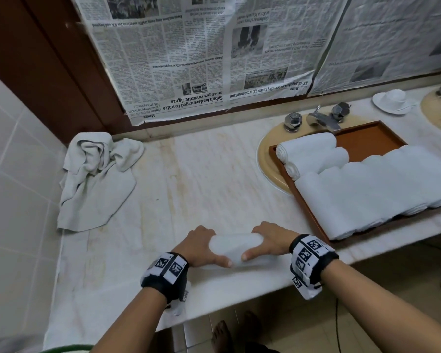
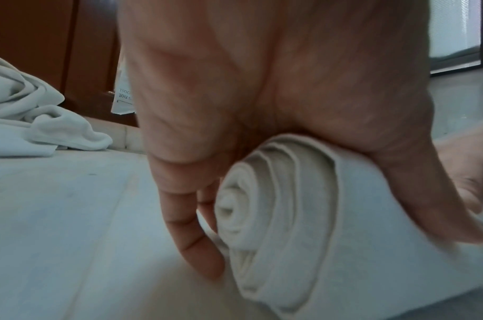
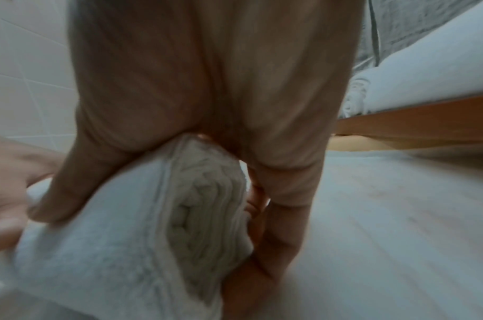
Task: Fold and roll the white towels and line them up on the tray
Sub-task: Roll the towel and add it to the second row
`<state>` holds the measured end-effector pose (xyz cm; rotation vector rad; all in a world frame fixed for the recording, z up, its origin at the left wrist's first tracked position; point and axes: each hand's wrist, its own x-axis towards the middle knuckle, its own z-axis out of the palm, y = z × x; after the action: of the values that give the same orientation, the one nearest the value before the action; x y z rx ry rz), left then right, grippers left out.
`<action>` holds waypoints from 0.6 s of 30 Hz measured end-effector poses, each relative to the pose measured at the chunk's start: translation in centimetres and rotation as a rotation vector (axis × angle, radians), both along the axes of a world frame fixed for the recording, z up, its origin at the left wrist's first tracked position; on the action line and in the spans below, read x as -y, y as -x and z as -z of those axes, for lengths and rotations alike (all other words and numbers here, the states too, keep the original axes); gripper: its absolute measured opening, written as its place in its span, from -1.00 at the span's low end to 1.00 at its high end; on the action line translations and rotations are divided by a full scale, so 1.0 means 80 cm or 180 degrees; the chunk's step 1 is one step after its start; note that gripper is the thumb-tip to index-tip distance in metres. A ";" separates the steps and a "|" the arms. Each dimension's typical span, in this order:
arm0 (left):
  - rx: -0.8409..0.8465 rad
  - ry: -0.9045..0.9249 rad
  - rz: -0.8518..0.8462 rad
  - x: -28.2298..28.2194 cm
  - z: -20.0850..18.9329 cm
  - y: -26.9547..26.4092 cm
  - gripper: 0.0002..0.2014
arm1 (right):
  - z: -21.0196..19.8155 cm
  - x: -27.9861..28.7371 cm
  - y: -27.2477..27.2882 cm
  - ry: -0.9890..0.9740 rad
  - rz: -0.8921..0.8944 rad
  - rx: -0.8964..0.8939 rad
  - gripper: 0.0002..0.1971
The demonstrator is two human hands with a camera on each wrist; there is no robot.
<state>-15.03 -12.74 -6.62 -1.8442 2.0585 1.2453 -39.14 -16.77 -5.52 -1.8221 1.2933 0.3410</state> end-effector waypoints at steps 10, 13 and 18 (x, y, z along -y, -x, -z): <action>-0.0921 0.0604 -0.0251 0.034 -0.066 0.015 -0.37 | -0.061 0.014 0.044 0.0522 0.0557 0.0702 -0.40; -0.1123 0.0862 -0.0152 0.061 -0.099 0.039 -0.47 | -0.087 0.026 0.072 0.0811 0.0611 0.0913 -0.43; -0.1292 0.1098 0.0072 0.117 -0.143 0.114 -0.54 | -0.123 0.062 0.153 0.1167 0.0661 0.1019 -0.44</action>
<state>-24.13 -22.11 4.79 -1.8032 2.6459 1.4315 -51.40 -21.74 4.31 -1.9182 1.3603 -0.3101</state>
